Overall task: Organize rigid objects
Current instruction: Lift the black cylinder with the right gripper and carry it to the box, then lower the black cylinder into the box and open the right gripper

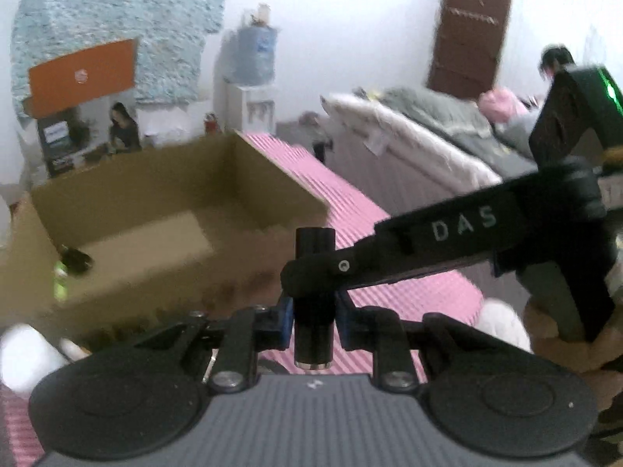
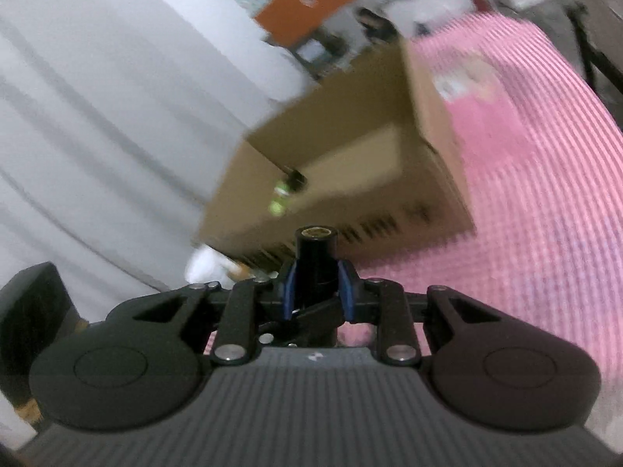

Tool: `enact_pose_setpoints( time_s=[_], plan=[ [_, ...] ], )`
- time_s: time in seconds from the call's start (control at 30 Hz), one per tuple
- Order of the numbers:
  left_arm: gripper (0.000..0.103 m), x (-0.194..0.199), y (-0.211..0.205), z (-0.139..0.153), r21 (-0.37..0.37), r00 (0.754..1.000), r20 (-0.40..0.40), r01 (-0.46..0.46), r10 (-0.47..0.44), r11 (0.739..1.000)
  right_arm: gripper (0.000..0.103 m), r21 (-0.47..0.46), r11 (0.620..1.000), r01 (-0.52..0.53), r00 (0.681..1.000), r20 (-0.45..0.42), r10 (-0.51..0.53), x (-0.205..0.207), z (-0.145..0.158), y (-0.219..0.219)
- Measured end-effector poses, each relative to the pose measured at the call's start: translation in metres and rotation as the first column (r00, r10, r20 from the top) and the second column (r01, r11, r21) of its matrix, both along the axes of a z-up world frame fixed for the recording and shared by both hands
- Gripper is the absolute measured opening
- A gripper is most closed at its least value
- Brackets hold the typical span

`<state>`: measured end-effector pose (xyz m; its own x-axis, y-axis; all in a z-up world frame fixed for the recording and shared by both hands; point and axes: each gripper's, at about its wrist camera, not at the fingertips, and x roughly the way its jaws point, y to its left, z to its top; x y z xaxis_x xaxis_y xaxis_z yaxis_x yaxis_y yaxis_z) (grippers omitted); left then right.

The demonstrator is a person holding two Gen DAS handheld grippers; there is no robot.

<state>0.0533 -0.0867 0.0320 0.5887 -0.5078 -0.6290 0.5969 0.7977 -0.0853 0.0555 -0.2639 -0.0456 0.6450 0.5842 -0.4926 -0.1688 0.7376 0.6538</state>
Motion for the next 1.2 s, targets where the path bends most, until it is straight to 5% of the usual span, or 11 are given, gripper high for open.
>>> enact_pose_setpoints(
  time_s=[0.23, 0.37, 0.5, 0.7, 0.9, 1.2],
  plan=[
    [0.023, 0.045, 0.045, 0.054, -0.008, 0.994, 0.039, -0.102, 0.102, 0.995, 0.022, -0.021, 0.993, -0.114, 0.987, 0.111, 0.116, 0.062, 0.054, 0.048],
    [0.023, 0.085, 0.064, 0.061, 0.046, 0.988, 0.004, -0.156, 0.156, 0.987, 0.022, 0.009, 0.984, -0.176, 0.982, 0.069, 0.175, 0.118, 0.062, 0.069],
    [0.023, 0.130, 0.078, 0.040, 0.134, 0.973, -0.104, -0.192, 0.206, 0.972, 0.022, 0.073, 0.972, -0.222, 0.971, -0.079, 0.228, 0.185, 0.041, 0.090],
    [0.023, 0.166, 0.084, -0.001, 0.287, 0.946, -0.200, -0.191, 0.254, 0.939, 0.022, 0.167, 0.951, -0.261, 0.901, -0.310, 0.302, 0.251, -0.020, 0.114],
    [0.023, 0.176, 0.097, -0.021, 0.323, 0.922, -0.280, -0.172, 0.267, 0.931, 0.024, 0.155, 0.936, -0.315, 0.840, -0.413, 0.351, 0.267, -0.043, 0.135],
    [0.033, 0.172, 0.097, -0.014, 0.311, 0.928, -0.268, -0.169, 0.257, 0.935, 0.031, 0.138, 0.936, -0.324, 0.794, -0.499, 0.349, 0.284, -0.059, 0.151]
  ],
)
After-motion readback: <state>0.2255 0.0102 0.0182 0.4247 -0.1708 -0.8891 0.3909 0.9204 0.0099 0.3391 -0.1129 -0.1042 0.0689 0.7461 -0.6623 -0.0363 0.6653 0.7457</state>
